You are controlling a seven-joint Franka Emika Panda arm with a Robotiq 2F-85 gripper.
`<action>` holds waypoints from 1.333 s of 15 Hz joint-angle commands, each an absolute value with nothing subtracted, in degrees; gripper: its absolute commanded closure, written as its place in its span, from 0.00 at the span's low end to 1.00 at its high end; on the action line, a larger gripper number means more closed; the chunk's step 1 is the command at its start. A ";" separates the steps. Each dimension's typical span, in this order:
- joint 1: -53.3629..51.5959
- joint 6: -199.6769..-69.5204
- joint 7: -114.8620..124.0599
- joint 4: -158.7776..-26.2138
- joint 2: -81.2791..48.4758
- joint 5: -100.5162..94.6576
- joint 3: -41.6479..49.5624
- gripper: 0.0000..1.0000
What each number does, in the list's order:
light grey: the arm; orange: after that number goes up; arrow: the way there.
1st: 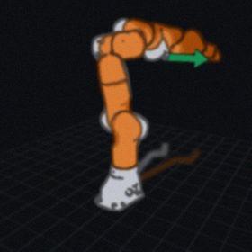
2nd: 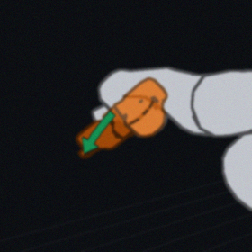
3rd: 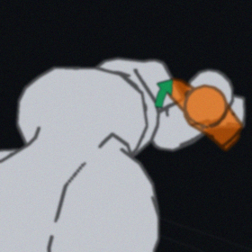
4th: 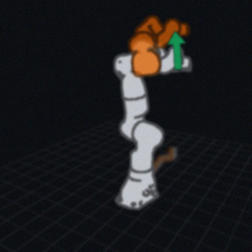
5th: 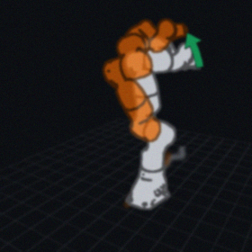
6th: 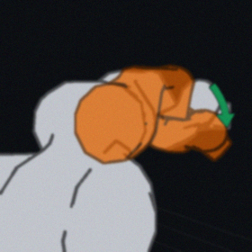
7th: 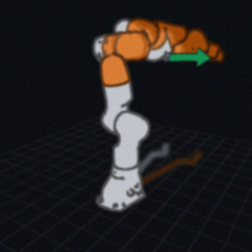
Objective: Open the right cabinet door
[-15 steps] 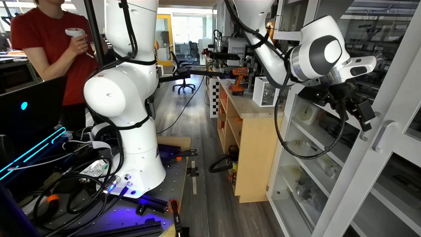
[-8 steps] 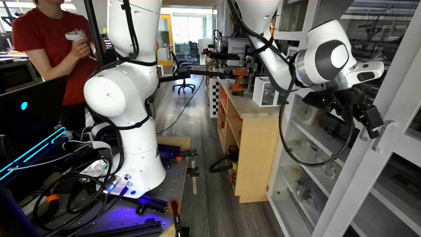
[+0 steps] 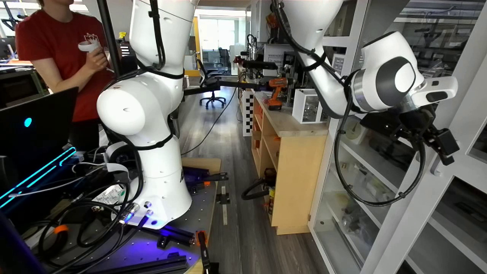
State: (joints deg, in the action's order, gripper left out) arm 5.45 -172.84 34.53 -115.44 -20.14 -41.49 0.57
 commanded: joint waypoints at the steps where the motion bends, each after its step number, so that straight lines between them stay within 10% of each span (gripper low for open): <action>1: 6.40 -176.25 33.37 -113.42 -22.79 -41.55 0.53 0.00; 2: 6.57 -176.71 33.20 -113.15 -23.21 -41.29 0.38 0.00; 3: 6.51 -177.34 33.27 -112.86 -23.68 -41.45 0.53 0.25; 15: 7.90 -177.72 31.38 -112.68 -23.98 -40.40 -1.21 0.97; 20: 10.93 -178.33 28.14 -113.07 -24.28 -39.05 -5.15 1.00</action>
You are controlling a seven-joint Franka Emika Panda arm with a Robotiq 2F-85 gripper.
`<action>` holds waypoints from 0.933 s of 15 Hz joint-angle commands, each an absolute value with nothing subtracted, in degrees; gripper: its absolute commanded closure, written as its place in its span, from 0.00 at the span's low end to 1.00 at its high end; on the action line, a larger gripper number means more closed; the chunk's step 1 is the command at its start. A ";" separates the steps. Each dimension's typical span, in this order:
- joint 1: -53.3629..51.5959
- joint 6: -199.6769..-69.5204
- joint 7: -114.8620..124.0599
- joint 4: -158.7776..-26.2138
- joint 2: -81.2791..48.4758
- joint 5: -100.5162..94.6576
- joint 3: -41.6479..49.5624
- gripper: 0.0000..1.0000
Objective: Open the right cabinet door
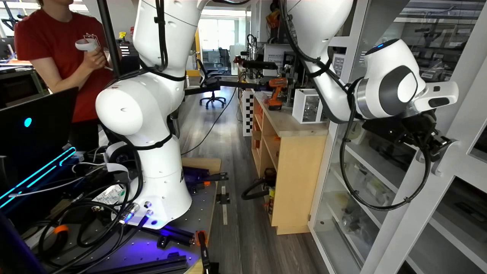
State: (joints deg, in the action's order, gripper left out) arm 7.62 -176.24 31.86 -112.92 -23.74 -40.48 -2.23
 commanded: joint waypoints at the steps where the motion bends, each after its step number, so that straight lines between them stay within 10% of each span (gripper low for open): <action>1: 11.49 -178.21 27.67 -113.04 -24.31 -39.00 -5.69 1.00; 3: 12.70 -177.75 26.24 -113.19 -24.20 -38.83 -6.90 0.99; 4: 13.17 -176.95 25.62 -113.13 -24.18 -38.77 -7.52 0.80; 14: 12.49 -179.53 20.34 -108.10 -27.96 -40.48 -6.24 0.17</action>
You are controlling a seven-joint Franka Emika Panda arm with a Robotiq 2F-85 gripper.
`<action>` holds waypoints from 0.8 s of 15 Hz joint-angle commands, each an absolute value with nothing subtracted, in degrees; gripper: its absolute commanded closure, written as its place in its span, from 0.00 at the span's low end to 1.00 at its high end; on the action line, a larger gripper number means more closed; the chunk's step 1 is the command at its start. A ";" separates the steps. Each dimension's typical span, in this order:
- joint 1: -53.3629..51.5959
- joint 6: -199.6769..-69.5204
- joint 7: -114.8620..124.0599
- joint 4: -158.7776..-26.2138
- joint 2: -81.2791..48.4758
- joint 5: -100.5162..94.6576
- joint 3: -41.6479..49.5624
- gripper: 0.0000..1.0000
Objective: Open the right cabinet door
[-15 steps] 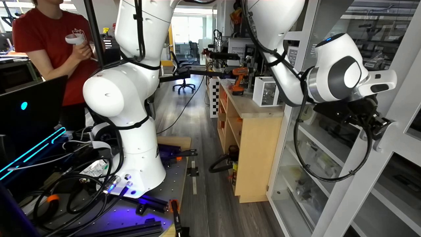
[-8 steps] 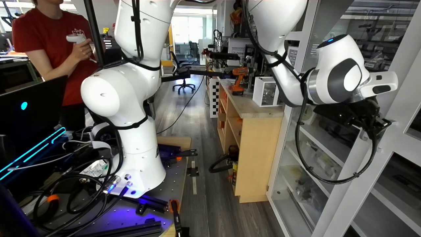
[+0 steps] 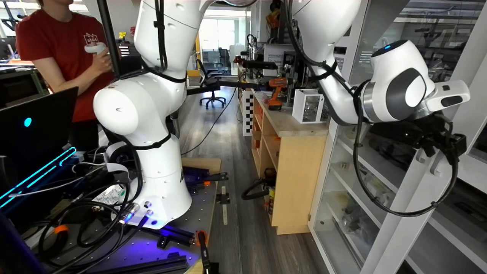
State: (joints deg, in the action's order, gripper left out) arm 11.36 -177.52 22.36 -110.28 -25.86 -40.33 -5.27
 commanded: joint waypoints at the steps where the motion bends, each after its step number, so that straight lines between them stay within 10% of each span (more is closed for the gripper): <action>1: 12.73 -179.18 20.11 -107.90 -28.24 -40.10 -6.71 0.09; 3: 12.77 -177.33 19.96 -108.16 -27.96 -39.61 -7.13 0.48; 5: 13.06 -175.55 19.65 -109.37 -26.86 -39.24 -7.69 0.49; 12: 9.34 -175.65 13.05 -111.71 -24.93 -30.69 -3.97 0.96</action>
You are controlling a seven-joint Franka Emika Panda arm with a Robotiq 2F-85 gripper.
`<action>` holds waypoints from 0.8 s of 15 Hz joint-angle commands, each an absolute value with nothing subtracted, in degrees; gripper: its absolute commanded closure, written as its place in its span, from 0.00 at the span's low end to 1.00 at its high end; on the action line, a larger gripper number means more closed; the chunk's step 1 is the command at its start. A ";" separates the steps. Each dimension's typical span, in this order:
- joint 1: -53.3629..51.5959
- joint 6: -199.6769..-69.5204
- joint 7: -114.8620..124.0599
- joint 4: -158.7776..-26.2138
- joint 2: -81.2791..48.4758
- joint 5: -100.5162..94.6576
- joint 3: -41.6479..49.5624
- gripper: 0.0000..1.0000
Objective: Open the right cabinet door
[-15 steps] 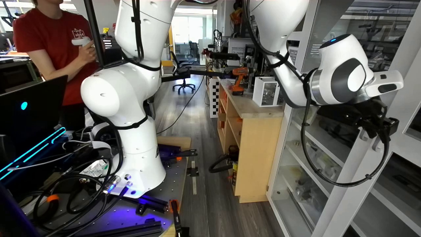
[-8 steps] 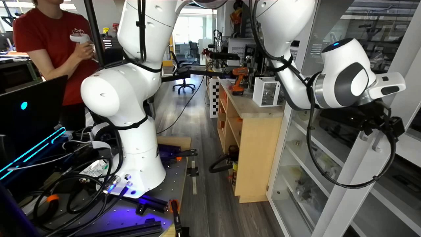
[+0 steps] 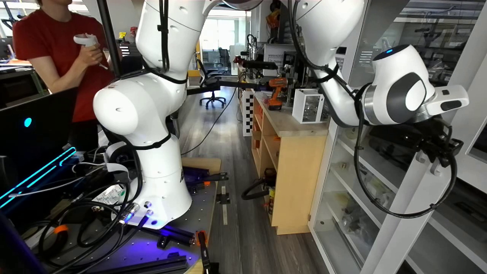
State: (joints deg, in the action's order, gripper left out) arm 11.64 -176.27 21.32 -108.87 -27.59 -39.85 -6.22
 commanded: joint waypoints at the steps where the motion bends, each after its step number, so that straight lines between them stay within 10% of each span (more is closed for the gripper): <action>1: 9.21 -175.58 11.31 -111.83 -24.86 -28.18 -3.88 0.98; 12: 7.58 -175.00 -4.26 -119.83 -18.31 -13.54 0.03 0.96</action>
